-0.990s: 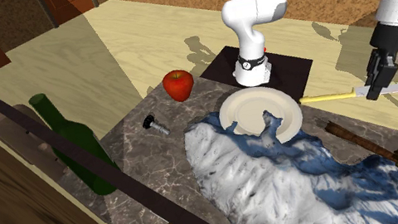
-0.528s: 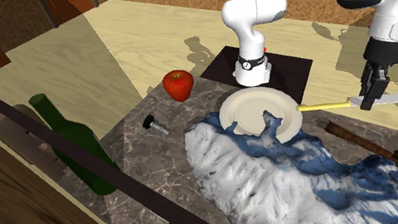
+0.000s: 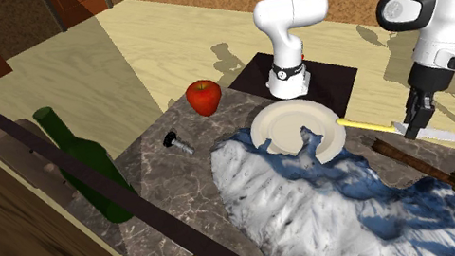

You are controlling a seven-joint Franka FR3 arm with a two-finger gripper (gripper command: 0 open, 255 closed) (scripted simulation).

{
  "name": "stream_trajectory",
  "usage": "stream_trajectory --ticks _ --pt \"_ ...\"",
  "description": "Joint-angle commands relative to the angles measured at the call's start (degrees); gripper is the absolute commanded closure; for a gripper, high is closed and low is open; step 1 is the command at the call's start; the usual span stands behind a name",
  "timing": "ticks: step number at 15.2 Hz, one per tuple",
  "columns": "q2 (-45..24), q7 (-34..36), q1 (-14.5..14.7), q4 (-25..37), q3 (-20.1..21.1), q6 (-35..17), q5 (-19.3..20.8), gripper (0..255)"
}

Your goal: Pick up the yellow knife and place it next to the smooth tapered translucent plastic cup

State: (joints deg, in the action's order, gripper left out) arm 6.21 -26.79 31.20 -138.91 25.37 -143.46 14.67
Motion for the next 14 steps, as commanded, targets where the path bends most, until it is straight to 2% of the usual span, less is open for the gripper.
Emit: stream_trajectory --ticks 1,8,14 --pt "-1.1 1.2 -0.2 -0.5 0.2 -1.3 1.3 255" --pt "-5.7 6.5 -1.0 -1.7 0.5 -6.1 7.4 255" --pt "-5.7 6.5 -1.0 -1.7 0.4 -6.1 7.4 255"
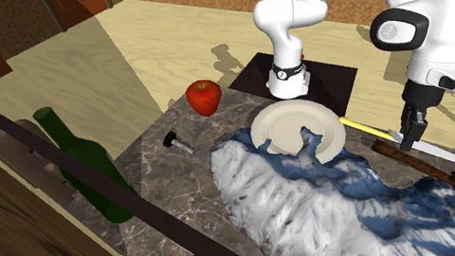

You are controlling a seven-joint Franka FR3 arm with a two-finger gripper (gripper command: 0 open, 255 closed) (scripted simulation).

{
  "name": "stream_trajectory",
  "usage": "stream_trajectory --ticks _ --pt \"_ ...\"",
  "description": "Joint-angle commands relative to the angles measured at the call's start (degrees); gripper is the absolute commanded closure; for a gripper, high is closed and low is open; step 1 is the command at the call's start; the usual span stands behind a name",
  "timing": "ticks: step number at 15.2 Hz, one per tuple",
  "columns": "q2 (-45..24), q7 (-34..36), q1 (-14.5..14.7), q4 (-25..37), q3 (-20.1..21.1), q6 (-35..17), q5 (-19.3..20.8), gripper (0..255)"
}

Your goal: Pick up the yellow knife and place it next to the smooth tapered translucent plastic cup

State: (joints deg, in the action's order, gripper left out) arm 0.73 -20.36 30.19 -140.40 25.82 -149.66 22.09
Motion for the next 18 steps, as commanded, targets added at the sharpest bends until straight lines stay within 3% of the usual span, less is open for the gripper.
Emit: stream_trajectory --ticks 1,2,7,11,18 --pt "-0.2 0.0 0.0 -0.2 0.0 0.1 0.0 255" --pt "-0.4 0.2 0.0 -0.2 0.0 0.0 0.2 0" --pt "-0.2 0.0 0.0 -0.2 0.0 0.1 0.0 0" --pt "7.4 -6.0 1.6 -0.1 0.3 6.3 -8.6 0" --pt "7.4 -6.0 1.7 -0.1 0.2 6.3 -8.5 0"
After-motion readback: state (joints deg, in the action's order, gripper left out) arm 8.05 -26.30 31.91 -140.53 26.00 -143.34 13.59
